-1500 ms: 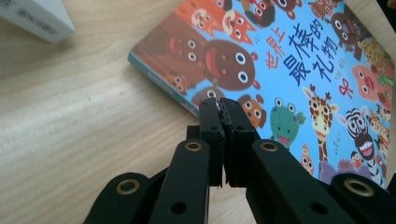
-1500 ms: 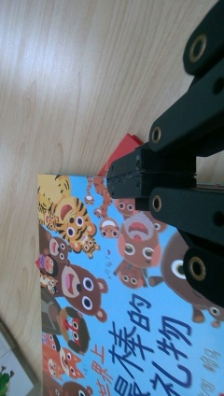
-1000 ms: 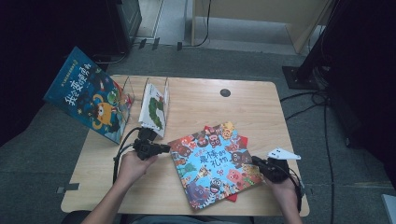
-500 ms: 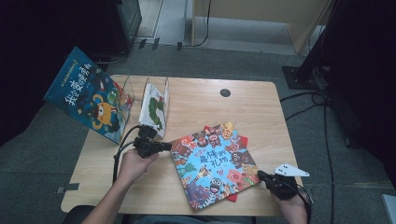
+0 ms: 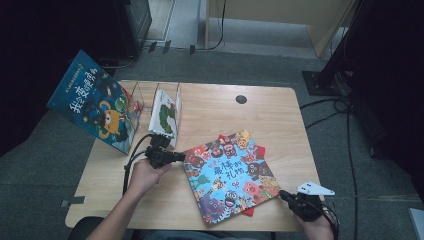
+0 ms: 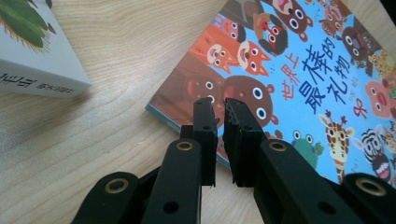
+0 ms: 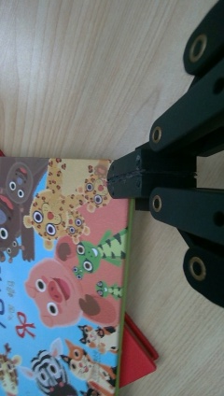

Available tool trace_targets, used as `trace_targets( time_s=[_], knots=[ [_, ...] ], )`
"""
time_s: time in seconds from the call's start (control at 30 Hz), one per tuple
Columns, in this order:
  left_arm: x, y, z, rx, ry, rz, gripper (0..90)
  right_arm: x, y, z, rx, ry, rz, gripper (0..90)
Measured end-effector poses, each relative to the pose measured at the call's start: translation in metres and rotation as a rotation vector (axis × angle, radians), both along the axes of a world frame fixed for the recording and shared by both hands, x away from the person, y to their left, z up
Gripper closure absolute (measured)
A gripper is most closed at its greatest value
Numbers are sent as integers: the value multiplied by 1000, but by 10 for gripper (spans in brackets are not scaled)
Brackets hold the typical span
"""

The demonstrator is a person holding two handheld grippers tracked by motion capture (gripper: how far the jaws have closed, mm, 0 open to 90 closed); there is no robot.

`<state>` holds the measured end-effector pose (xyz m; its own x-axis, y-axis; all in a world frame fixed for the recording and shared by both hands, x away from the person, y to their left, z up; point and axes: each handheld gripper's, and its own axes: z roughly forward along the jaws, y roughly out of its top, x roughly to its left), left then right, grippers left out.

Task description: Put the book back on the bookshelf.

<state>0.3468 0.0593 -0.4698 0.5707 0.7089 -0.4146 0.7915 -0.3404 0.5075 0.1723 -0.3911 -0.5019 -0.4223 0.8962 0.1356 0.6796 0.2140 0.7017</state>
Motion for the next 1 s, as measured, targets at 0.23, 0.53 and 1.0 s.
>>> trace_targets(
  time_s=[0.23,0.53,1.0],
  knots=[
    [-2,2,1,8,-7,8,827,9,-2,-1,8,-10,-15,900],
    [-5,12,-3,23,-12,49,823,29,-5,-3,37,-7,-24,900],
    [-5,34,-11,49,-20,145,816,66,-4,-3,33,-23,3,900]
  ],
)
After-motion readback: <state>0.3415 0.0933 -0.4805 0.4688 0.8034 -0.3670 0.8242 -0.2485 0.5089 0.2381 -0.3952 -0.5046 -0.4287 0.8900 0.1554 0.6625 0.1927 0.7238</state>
